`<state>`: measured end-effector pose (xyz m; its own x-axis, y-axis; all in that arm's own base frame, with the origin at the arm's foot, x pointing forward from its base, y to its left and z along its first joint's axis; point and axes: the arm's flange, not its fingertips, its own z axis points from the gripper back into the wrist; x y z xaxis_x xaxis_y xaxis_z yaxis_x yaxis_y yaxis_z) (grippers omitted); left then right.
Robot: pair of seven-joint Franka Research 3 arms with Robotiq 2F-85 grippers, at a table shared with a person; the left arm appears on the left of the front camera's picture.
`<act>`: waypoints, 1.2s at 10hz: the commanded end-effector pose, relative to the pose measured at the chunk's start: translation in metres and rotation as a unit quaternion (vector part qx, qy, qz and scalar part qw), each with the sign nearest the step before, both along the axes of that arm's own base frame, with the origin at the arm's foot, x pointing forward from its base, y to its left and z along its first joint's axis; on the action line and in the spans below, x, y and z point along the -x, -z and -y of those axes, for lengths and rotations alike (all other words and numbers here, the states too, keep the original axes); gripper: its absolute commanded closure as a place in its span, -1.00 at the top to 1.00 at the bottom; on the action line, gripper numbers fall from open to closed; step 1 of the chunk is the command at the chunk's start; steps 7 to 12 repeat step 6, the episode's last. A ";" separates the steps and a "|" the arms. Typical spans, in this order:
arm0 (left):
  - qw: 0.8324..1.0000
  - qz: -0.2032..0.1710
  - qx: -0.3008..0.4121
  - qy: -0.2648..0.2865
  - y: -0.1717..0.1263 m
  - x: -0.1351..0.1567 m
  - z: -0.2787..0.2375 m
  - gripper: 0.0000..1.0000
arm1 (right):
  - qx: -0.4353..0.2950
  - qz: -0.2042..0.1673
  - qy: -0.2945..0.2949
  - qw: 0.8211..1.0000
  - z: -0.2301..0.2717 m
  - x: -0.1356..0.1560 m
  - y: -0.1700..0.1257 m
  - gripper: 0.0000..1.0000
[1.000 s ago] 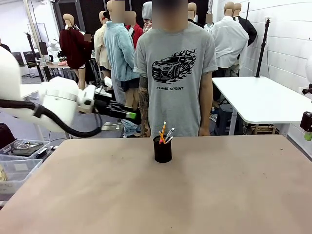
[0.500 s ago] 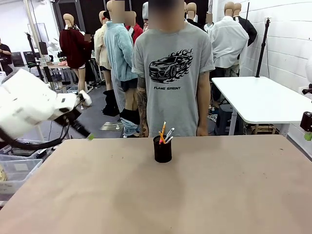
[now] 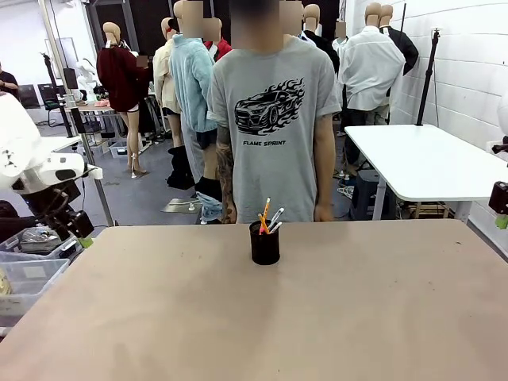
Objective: Place the pens into the pen holder.
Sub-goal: Pick up a writing instrument from the table and place it into the Pen holder.
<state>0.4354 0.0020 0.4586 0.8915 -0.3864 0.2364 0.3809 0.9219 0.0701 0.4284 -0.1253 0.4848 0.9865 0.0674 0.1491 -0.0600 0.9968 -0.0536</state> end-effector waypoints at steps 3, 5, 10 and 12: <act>1.000 0.001 0.011 -0.010 -0.001 0.006 -0.001 0.52 | 0.001 -0.002 0.005 1.000 -0.002 -0.001 0.001 0.52; 1.000 0.001 0.011 -0.010 -0.001 0.006 -0.001 0.52 | 0.001 -0.002 0.005 1.000 -0.002 -0.001 0.001 0.52; 1.000 0.001 0.011 -0.010 -0.001 0.006 -0.001 0.52 | 0.001 -0.002 0.005 1.000 -0.002 -0.001 0.001 0.52; 1.000 0.001 0.011 -0.010 -0.001 0.006 -0.001 0.52 | 0.001 -0.002 0.005 1.000 -0.002 -0.001 0.001 0.52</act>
